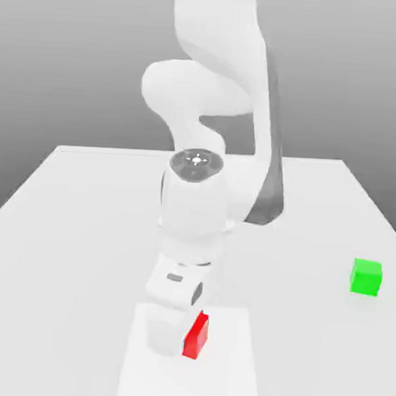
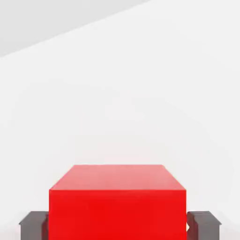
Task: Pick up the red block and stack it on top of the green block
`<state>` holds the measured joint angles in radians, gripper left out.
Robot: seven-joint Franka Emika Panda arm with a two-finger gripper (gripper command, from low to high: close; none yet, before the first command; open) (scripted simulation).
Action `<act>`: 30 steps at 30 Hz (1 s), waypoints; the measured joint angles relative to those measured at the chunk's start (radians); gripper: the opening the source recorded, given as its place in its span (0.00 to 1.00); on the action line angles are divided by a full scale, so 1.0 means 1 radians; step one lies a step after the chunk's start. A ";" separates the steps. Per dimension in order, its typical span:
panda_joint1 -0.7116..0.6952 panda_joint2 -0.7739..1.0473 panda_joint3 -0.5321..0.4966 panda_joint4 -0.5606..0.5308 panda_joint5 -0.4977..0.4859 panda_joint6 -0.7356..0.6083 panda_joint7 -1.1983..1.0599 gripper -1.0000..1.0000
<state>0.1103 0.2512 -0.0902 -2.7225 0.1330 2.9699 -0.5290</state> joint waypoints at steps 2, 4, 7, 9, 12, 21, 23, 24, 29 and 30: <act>-0.005 0.012 0.006 0.002 0.005 0.010 -0.004 0.00; 0.006 -0.024 -0.008 -0.004 -0.011 -0.020 0.009 0.00; 0.020 -0.122 -0.036 -0.019 -0.067 -0.102 0.050 0.00; 0.017 -0.193 -0.044 -0.029 -0.106 -0.162 0.077 0.00; 0.115 -0.238 0.002 -0.031 -0.118 -0.202 0.192 0.00; 0.450 -0.294 0.172 -0.017 -0.104 -0.267 0.623 0.00; 0.521 -0.303 0.211 -0.014 -0.101 -0.280 0.719 0.00; 0.556 -0.308 0.231 -0.013 -0.099 -0.286 0.768 0.00; 0.696 -0.317 0.323 -0.005 -0.101 -0.306 0.991 0.00; 0.696 -0.303 0.325 -0.003 -0.113 -0.295 1.012 0.00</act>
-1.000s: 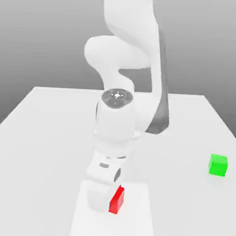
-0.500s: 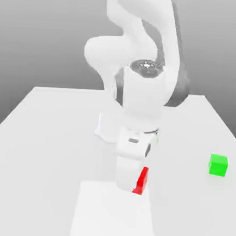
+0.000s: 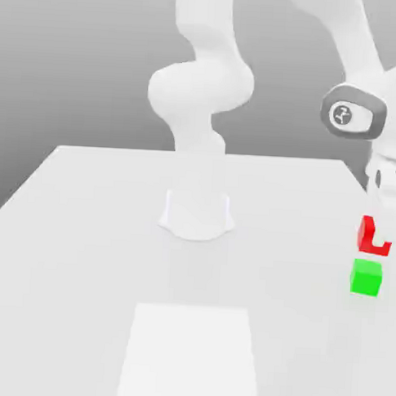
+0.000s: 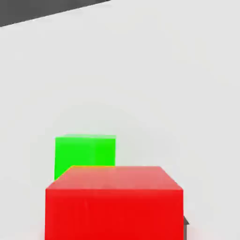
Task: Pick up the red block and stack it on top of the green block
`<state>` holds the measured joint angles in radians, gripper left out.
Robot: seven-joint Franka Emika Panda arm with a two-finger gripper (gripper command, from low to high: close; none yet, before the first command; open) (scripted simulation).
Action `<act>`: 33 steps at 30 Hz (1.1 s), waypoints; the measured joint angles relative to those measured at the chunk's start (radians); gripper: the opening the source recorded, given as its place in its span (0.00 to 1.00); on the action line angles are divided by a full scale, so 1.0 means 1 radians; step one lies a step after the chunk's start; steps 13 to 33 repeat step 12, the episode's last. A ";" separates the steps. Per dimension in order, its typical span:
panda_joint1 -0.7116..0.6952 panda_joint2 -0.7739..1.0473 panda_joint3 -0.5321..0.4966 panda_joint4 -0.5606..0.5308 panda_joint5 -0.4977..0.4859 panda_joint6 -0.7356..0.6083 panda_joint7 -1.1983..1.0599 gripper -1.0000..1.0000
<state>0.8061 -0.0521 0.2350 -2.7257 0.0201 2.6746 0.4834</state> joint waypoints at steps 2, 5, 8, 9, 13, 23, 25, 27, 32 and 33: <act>-0.004 0.036 -0.001 0.004 -0.029 0.031 0.030 0.00; -0.017 0.097 0.002 0.008 -0.076 0.087 0.067 0.00; -0.013 0.163 -0.010 0.009 -0.119 0.150 0.098 0.00; -0.008 0.186 -0.016 0.009 -0.130 0.172 0.106 0.00; -0.007 0.199 -0.019 0.009 -0.137 0.184 0.111 1.00; -0.007 0.199 -0.019 0.009 -0.137 0.184 0.111 1.00; -0.007 0.199 -0.019 0.009 -0.137 0.184 0.111 1.00; -0.007 0.199 -0.019 0.009 -0.137 0.184 0.111 1.00; -0.007 0.199 -0.019 0.009 -0.137 0.184 0.111 1.00; -0.007 0.199 -0.019 0.009 -0.137 0.184 0.111 1.00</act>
